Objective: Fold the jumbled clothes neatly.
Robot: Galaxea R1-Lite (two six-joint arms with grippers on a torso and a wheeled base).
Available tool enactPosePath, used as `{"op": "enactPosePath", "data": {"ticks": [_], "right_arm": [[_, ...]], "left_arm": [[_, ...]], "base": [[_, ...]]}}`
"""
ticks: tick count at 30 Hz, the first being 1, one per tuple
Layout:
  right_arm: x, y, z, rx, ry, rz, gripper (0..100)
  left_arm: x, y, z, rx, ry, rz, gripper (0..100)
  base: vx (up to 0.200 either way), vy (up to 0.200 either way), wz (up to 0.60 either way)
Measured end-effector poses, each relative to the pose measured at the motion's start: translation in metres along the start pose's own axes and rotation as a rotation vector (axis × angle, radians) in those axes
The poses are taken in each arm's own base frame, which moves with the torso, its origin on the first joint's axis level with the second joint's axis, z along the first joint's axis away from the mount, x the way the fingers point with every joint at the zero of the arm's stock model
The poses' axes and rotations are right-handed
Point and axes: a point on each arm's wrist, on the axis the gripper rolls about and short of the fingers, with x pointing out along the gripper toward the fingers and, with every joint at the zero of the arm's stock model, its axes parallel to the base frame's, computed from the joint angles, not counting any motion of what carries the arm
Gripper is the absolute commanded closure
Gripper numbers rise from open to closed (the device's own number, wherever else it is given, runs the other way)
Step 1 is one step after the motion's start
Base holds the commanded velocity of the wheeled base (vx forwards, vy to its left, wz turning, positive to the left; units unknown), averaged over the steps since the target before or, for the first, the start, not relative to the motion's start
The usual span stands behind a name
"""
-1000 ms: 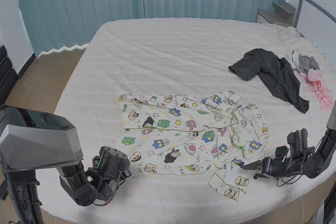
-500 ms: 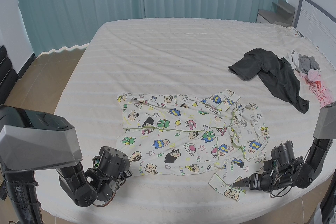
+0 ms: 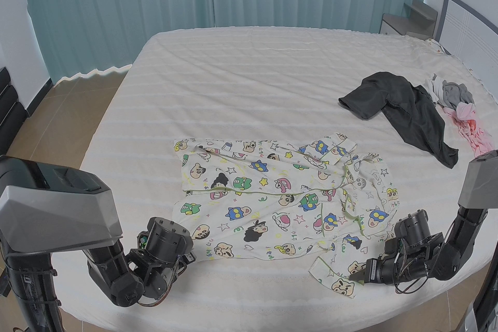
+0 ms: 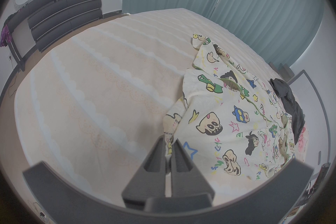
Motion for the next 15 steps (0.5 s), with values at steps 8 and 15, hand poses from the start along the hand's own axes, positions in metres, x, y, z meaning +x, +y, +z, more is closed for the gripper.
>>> {"op": "enactPosePath", "data": {"ticks": [8, 15], "right_arm": [[-0.003, -0.003, -0.009, -0.006, 0.020, -0.063, 100], [-0.016, -0.006, -0.016, -0.023, 0.019, -0.068, 100]], "left_arm": [[-0.004, 0.003, -0.006, 0.023, 0.017, 0.003, 100], [-0.010, 0.008, -0.011, 0.045, 0.034, 0.012, 100]], "base": [[0.000, 0.000, 0.00], [0.000, 0.000, 0.00]]}}
